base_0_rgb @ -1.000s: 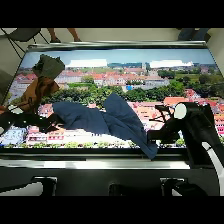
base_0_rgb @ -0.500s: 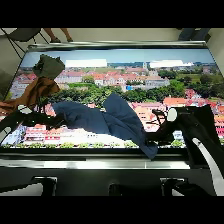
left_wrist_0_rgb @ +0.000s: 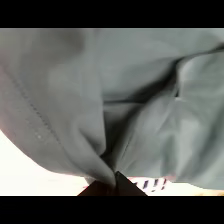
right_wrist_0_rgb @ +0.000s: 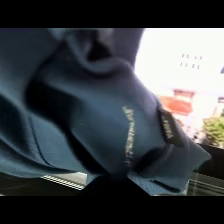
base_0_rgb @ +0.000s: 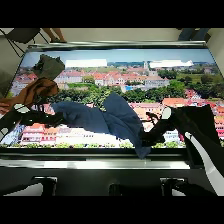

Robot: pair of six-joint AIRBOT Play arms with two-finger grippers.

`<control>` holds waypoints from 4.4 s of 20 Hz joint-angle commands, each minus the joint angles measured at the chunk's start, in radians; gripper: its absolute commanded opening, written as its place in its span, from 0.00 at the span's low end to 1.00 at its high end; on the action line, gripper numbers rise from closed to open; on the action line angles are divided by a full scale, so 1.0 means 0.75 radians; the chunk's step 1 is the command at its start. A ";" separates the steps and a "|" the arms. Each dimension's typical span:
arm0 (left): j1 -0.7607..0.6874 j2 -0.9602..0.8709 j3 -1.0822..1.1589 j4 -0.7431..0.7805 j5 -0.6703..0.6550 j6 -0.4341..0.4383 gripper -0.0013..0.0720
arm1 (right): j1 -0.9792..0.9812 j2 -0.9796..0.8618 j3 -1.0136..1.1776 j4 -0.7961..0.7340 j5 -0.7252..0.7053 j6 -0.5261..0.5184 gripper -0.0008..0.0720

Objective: Fold the shirts.

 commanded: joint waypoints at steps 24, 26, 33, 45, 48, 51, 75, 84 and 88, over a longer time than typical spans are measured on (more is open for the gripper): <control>-0.003 1.008 0.802 0.473 -0.272 -0.258 0.06 | -0.001 0.739 1.361 -1.019 0.385 0.287 0.07; -0.003 1.010 0.658 0.476 -0.278 -0.255 0.06 | -0.001 0.671 1.317 -1.012 0.645 0.196 0.07; -0.003 1.120 0.367 0.470 -0.392 -0.195 0.06 | -0.001 0.710 1.069 -0.923 0.667 0.181 0.07; -0.003 1.217 0.292 0.580 -0.607 -0.265 0.06 | -0.001 0.841 0.927 -0.866 0.666 0.291 0.07; -0.003 1.030 -0.038 0.561 -0.347 -0.255 0.06 | -0.001 0.668 0.562 -0.785 0.493 0.292 0.07; -0.003 0.713 -0.194 0.485 0.038 -0.255 0.06 | -0.001 0.413 0.302 -0.715 0.004 0.371 0.07; 0.355 0.144 -0.296 0.288 -0.313 0.011 0.66 | -0.655 0.117 0.402 -0.282 0.005 0.134 0.64; 0.353 0.125 -0.445 0.152 -0.176 0.059 0.54 | -0.660 0.117 0.290 -0.284 0.024 0.071 0.64; 0.338 0.126 -0.443 0.149 -0.168 0.060 0.07 | -0.660 0.104 0.197 -0.190 -0.042 0.049 0.64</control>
